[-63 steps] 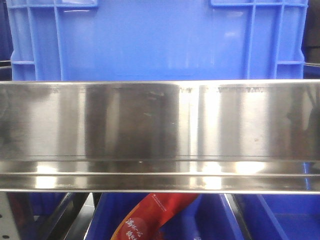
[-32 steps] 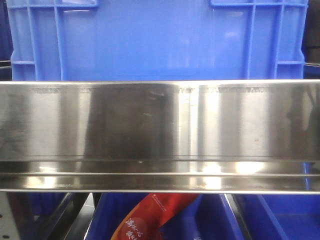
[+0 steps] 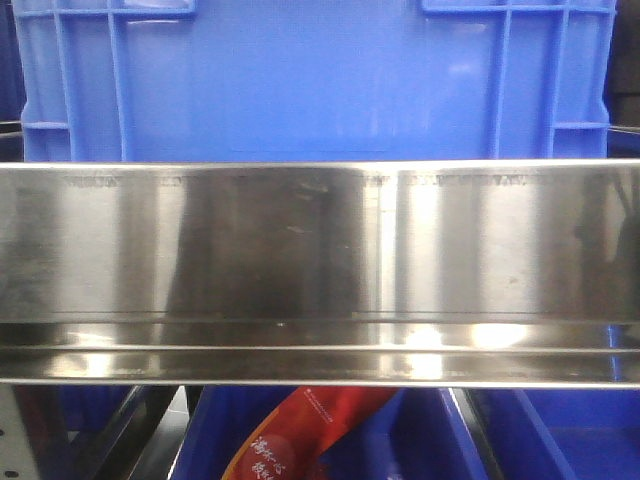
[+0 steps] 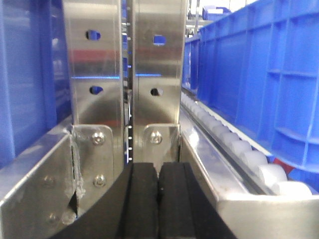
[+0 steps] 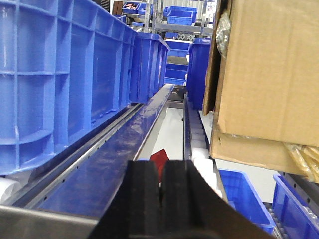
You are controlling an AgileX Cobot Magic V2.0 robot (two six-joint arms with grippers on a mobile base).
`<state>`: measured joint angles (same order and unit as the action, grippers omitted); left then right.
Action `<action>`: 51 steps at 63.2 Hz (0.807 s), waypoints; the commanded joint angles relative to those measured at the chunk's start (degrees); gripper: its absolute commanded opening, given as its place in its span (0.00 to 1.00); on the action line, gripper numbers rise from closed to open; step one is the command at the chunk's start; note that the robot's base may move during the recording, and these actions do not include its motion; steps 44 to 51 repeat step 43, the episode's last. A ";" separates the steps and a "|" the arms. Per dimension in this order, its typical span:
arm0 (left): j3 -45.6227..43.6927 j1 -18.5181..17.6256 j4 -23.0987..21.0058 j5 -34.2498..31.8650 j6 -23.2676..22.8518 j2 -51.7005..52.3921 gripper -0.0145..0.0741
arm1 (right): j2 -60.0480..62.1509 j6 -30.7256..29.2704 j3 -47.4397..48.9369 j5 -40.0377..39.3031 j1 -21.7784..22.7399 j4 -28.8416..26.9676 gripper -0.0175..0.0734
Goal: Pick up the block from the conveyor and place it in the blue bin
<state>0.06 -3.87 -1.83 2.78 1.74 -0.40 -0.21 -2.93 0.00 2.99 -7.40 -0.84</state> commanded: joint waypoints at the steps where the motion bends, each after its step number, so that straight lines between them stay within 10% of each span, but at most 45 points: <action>1: -0.06 0.24 -0.37 -1.68 -0.48 0.40 0.04 | 0.21 0.15 0.00 -1.00 0.37 0.10 0.01; 51: -0.06 0.24 -0.37 -1.68 -0.48 0.40 0.04 | 0.21 0.15 0.00 -1.00 0.37 0.10 0.01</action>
